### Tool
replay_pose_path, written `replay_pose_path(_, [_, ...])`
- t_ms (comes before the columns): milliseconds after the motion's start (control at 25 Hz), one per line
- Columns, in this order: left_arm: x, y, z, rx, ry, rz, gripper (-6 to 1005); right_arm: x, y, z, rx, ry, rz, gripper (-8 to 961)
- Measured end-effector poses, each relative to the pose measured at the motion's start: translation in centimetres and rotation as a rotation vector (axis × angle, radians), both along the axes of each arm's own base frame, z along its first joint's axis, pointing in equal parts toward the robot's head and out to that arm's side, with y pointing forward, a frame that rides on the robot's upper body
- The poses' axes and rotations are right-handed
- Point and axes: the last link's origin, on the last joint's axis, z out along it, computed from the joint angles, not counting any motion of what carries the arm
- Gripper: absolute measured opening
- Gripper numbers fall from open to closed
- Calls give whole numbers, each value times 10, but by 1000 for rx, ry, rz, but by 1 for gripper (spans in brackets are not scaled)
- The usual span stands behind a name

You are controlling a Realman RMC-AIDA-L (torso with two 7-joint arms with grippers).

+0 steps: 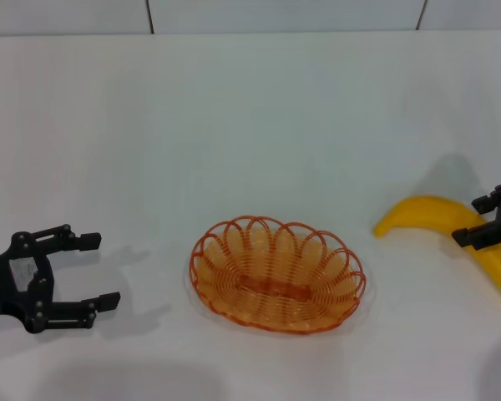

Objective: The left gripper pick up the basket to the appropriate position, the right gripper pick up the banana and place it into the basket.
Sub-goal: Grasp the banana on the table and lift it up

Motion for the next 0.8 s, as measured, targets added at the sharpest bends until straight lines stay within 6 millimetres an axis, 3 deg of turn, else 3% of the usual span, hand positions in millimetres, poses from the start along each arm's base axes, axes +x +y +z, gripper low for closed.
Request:
replay_pose_path(520, [-2,-2,0,1,-1,6,877,-2,-3,-2,-19,12,-6,491])
replay_pose_path(800, [-2,-3,0,3,-1,10,877,-20,2,17,37,57,43,494])
